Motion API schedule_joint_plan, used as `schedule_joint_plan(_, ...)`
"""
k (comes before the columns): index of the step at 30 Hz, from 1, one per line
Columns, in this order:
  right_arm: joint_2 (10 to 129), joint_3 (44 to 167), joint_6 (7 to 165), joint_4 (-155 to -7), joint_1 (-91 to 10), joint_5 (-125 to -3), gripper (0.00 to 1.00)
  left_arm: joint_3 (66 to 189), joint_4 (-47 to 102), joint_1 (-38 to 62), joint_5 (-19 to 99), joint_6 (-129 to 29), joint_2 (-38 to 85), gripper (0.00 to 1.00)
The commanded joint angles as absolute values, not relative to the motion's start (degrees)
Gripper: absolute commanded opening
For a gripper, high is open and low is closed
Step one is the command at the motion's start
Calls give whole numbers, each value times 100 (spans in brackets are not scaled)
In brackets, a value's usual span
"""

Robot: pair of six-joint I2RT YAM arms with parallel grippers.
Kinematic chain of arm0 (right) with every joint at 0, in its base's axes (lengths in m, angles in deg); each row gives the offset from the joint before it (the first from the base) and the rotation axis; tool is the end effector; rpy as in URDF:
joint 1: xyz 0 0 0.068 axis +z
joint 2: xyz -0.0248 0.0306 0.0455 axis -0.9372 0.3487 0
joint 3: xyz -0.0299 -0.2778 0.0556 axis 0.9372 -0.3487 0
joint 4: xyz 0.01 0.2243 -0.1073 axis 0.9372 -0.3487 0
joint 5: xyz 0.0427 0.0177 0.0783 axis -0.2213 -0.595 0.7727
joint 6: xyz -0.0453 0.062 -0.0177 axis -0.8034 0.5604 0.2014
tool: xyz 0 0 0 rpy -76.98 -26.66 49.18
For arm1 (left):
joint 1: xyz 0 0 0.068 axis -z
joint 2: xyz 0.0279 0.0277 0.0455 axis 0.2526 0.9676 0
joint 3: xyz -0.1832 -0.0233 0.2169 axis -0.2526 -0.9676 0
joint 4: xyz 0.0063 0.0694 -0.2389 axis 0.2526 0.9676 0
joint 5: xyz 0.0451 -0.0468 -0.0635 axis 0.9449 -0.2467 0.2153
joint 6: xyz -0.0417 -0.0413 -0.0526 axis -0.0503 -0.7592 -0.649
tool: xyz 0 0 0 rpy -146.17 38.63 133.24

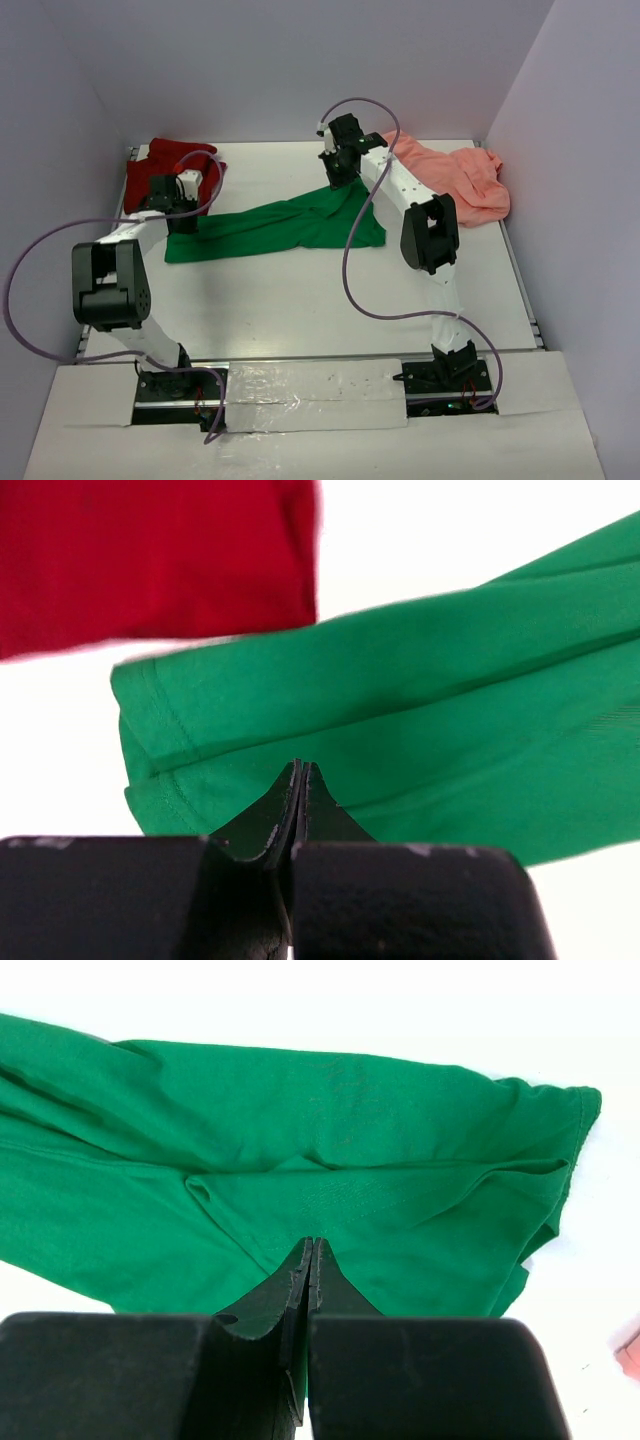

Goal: Fold and stack the t-shirts
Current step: Fold the tshirt

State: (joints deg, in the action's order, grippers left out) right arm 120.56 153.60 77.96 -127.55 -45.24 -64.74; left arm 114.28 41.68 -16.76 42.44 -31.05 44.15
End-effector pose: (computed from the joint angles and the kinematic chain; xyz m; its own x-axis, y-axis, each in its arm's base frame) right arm 0.4740 0.2233 0.2292 -0.7357 -0.3592 -0.5743 -0.4887 0.8685 0.0829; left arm 0.3613 0.0064 0.1898 -0.7447 0.1048 -0.6591 0.1307 0.9914 0.0099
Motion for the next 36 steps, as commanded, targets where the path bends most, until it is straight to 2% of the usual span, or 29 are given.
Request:
schedule_joint_plan(1, 11954, 15545, 7732, -12823, -4578, -6482, 0, 11552, 3989, -1735, 4422, -3184, 4736, 0)
schedule_joint_plan(11, 11690, 15510, 7811, -13200, -4859, -6676, 0, 11596, 4340, -1780, 3957, -3061, 5414, 0)
schedule_joint_plan(19, 11620, 14738, 7794, -13834, -4991, -6122, 0, 11482, 4314, -1779, 3912, -3008, 5423, 0)
schedule_joint_plan(31, 11444, 13201, 7926, -12737, -4991, -5946, 0, 11394, 4130, -1779, 3824, -3017, 5406, 0)
schedule_joint_plan(36, 11400, 13084, 8119, -12200, -4964, -6306, 0, 11359, 4270, -1736, 3745, -2894, 5388, 0)
